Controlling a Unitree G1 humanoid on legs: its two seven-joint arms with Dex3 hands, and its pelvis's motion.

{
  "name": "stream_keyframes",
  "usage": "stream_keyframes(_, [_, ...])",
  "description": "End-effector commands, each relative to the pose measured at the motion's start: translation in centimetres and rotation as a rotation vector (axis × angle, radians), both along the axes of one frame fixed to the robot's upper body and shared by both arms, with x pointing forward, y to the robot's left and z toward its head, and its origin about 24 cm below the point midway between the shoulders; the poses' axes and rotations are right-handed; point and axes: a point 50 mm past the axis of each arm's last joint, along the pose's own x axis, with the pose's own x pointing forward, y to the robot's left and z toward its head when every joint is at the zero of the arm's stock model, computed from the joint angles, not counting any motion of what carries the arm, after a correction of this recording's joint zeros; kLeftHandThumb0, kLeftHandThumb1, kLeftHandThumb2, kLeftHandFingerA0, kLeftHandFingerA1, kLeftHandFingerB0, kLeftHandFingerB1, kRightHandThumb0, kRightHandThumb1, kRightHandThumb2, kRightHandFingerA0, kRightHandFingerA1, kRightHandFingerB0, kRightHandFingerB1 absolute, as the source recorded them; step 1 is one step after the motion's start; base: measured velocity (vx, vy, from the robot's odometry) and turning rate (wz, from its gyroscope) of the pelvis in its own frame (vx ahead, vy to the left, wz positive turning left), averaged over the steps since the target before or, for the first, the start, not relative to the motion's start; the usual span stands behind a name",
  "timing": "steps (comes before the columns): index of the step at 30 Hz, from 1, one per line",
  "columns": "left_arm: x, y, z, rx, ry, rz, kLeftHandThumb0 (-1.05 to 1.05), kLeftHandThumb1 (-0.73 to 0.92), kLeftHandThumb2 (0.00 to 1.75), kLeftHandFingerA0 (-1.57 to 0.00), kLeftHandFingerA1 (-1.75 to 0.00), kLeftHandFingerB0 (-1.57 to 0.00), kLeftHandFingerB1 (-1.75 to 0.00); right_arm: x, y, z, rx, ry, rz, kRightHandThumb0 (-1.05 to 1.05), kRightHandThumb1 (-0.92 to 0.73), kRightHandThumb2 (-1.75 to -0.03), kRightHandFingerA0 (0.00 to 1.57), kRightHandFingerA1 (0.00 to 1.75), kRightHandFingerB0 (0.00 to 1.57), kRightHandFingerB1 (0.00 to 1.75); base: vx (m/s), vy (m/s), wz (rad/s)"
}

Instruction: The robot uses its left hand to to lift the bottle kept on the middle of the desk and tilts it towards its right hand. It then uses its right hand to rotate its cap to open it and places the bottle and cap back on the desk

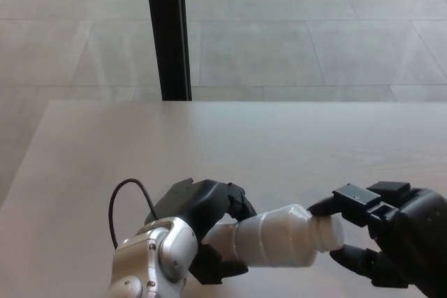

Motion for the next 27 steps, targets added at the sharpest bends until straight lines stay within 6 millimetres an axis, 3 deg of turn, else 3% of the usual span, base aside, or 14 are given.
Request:
stream_keyframes(1, [-0.3,0.3,-1.4,0.045,0.092,-0.030,-0.35,0.73,0.72,-0.77,-1.03,-0.64,-0.63,-1.4,1.6,3.8,-0.088,-0.436,0.449,-0.44,-0.52,-0.67,0.96,1.30,0.81,0.95,0.00,0.000,0.00])
stream_keyframes(6, [-0.6,0.4,-1.4,0.006,0.099,-0.015,-0.33,0.66,0.82,-0.70,-0.86,-0.64,-0.60,-2.1,2.2,4.0,-0.108,-0.470,0.532,-0.40,-0.48,-0.69,0.96,1.30,0.79,0.95,0.00,0.000,0.00])
stream_keyframes(7, [-0.6,0.4,-1.4,0.008,0.103,-0.014,-0.32,0.64,0.86,-0.73,-1.18,-0.68,-0.62,-2.2,2.3,4.0,-0.127,-0.485,0.545,-0.39,-0.48,-0.72,0.94,1.31,0.78,0.98,0.00,0.000,0.00])
stream_keyframes(9, [-0.7,0.4,-1.5,0.002,0.112,0.007,-0.32,0.65,0.83,-0.75,-0.98,-0.72,-0.64,-2.6,2.4,4.0,-0.151,-0.501,0.575,-0.35,-0.45,-0.74,0.96,1.35,0.81,0.98,0.00,0.000,0.00])
stream_keyframes(14, [-0.7,0.4,-1.5,0.001,0.116,-0.016,-0.31,0.63,0.87,-0.71,-0.87,-0.70,-0.63,-2.7,2.2,3.8,-0.178,-0.537,0.608,-0.32,-0.43,-0.75,0.96,1.38,0.78,1.02,0.00,0.000,0.00])
stream_keyframes(15, [-0.6,0.3,-1.6,0.000,0.117,-0.012,-0.30,0.56,0.95,-0.76,-1.37,-0.77,-0.69,-2.7,2.0,3.7,-0.195,-0.529,0.616,-0.31,-0.44,-0.76,0.91,1.41,0.74,1.03,0.00,0.000,0.00])
stream_keyframes(18, [-0.6,0.3,-1.6,0.014,0.112,-0.023,-0.29,0.58,0.90,-0.77,-1.25,-0.77,-0.68,-2.6,1.6,3.6,-0.240,-0.534,0.626,-0.33,-0.44,-0.76,0.92,1.43,0.74,1.04,0.00,0.000,0.00])
stream_keyframes(19, [-0.6,0.3,-1.6,0.015,0.109,-0.023,-0.30,0.60,0.87,-0.73,-1.03,-0.77,-0.64,-2.5,1.3,3.5,-0.269,-0.524,0.626,-0.33,-0.44,-0.77,0.90,1.43,0.72,1.04,0.00,0.000,0.00])
stream_keyframes(20, [-0.5,0.4,-1.6,0.016,0.110,-0.013,-0.29,0.55,0.91,-0.74,-1.39,-0.78,-0.75,-2.4,1.0,3.5,-0.281,-0.532,0.633,-0.32,-0.42,-0.77,0.89,1.43,0.74,1.03,0.00,0.000,0.00])
stream_keyframes(21, [-0.5,0.4,-1.6,0.010,0.108,-0.014,-0.27,0.55,0.91,-0.75,-1.47,-0.80,-0.77,-2.3,0.8,3.5,-0.288,-0.527,0.637,-0.32,-0.41,-0.78,0.88,1.45,0.74,1.03,0.00,0.000,0.00])
stream_keyframes(23, [-0.5,0.5,-1.6,0.012,0.105,-0.014,-0.29,0.55,0.93,-0.76,-1.46,-0.78,-0.75,-2.2,0.6,3.5,-0.300,-0.531,0.644,-0.32,-0.41,-0.79,0.85,1.46,0.74,1.04,0.00,0.000,0.00])
stream_keyframes(24, [-0.5,0.5,-1.6,0.011,0.104,-0.013,-0.29,0.58,0.84,-0.71,-1.16,-0.75,-0.68,-2.2,0.5,3.5,-0.310,-0.533,0.647,-0.31,-0.41,-0.79,0.84,1.45,0.74,1.04,0.00,0.000,0.00])
stream_keyframes(25, [-0.5,0.5,-1.6,0.009,0.100,-0.014,-0.29,0.55,0.85,-0.71,-1.37,-0.76,-0.72,-2.1,0.3,3.6,-0.319,-0.537,0.655,-0.30,-0.41,-0.78,0.84,1.44,0.75,1.05,0.00,0.000,0.00])
stream_keyframes(27, [-0.5,0.4,-1.7,0.029,0.102,-0.031,-0.29,0.55,0.89,-0.75,-1.44,-0.78,-0.76,-2.0,0.0,3.7,-0.345,-0.537,0.660,-0.30,-0.40,-0.79,0.83,1.45,0.76,1.06,0.00,0.000,0.00])
